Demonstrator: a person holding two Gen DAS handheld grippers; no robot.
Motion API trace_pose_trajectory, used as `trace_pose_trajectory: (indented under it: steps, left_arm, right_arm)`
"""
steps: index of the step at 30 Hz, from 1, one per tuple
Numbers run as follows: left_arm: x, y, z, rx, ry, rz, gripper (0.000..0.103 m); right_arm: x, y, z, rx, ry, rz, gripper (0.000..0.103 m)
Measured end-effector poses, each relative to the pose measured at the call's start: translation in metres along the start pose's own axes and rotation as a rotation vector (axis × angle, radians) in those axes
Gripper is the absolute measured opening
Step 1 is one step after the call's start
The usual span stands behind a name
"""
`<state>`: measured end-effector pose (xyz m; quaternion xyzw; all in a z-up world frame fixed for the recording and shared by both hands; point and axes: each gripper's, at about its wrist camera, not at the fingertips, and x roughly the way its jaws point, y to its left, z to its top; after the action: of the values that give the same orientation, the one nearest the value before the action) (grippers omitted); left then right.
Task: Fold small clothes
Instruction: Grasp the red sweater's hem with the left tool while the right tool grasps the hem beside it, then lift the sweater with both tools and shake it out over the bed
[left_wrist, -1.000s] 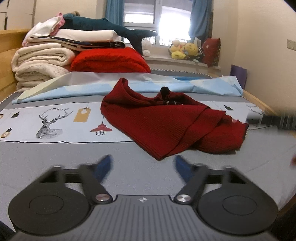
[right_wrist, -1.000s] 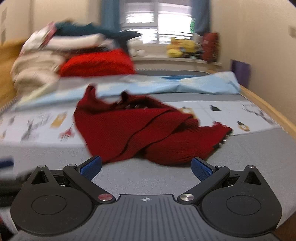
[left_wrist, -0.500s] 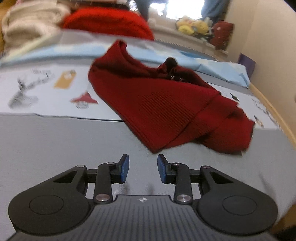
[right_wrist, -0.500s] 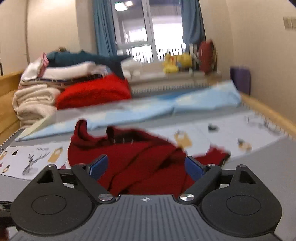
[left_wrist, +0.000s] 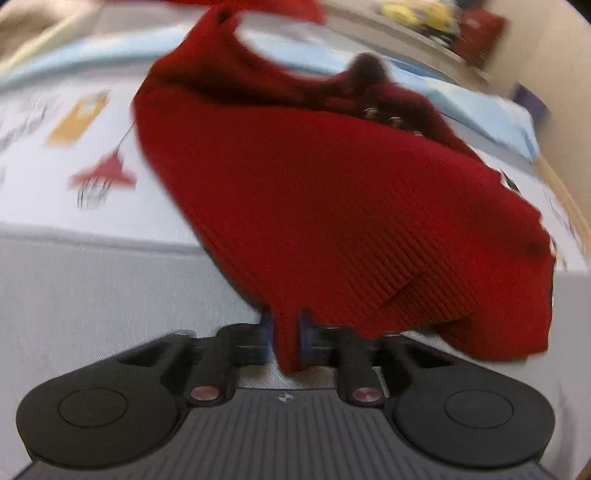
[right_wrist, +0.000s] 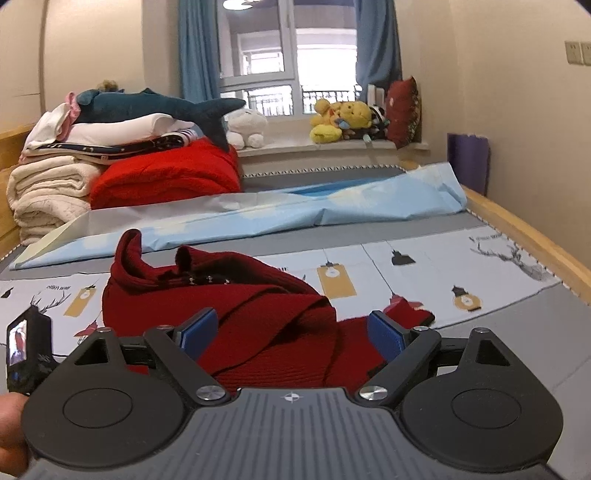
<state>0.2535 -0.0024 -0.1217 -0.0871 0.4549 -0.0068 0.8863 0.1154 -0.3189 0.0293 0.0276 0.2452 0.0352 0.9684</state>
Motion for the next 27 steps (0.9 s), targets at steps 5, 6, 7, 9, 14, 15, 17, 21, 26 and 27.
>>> trace_pose_trajectory:
  steps: [5, 6, 7, 9, 14, 15, 17, 21, 26, 27]
  left_arm:
    - [-0.066, 0.046, 0.016, 0.165, -0.135, -0.018, 0.009]
    - [-0.08, 0.057, 0.017, 0.206, -0.15, -0.018, 0.008]
    - [-0.097, 0.073, 0.017, 0.265, -0.164, -0.004, 0.008]
    - [-0.123, 0.101, 0.014, 0.357, -0.157, 0.026, 0.008]
    - [-0.164, 0.183, -0.025, 0.53, -0.031, 0.153, 0.007]
    - [-0.165, 0.203, -0.035, 0.522, 0.02, 0.144, 0.007]
    - [-0.163, 0.23, -0.055, 0.474, 0.111, 0.106, 0.007]
    - [-0.149, 0.252, -0.083, 0.405, 0.19, 0.079, 0.008]
    - [-0.152, 0.28, -0.077, 0.219, 0.168, -0.017, 0.034]
    - [-0.151, 0.285, -0.075, 0.196, 0.17, -0.03, 0.037]
  right_arm:
    - [0.008, -0.005, -0.001, 0.041, 0.028, -0.008, 0.076]
    - [0.009, -0.006, -0.002, 0.046, 0.032, -0.009, 0.073]
    - [0.009, -0.007, -0.002, 0.051, 0.037, -0.01, 0.072]
    - [0.011, -0.01, -0.003, 0.064, 0.044, -0.014, 0.071]
    - [0.014, -0.015, -0.008, 0.138, 0.086, -0.024, 0.071]
    - [0.014, -0.014, -0.01, 0.148, 0.097, -0.029, 0.071]
    - [0.017, -0.013, -0.015, 0.16, 0.125, -0.04, 0.072]
    - [0.038, -0.005, -0.032, 0.182, 0.265, -0.035, 0.072]
    - [0.077, 0.01, -0.059, 0.246, 0.499, 0.011, 0.072]
    - [0.085, 0.013, -0.065, 0.256, 0.539, 0.018, 0.072]
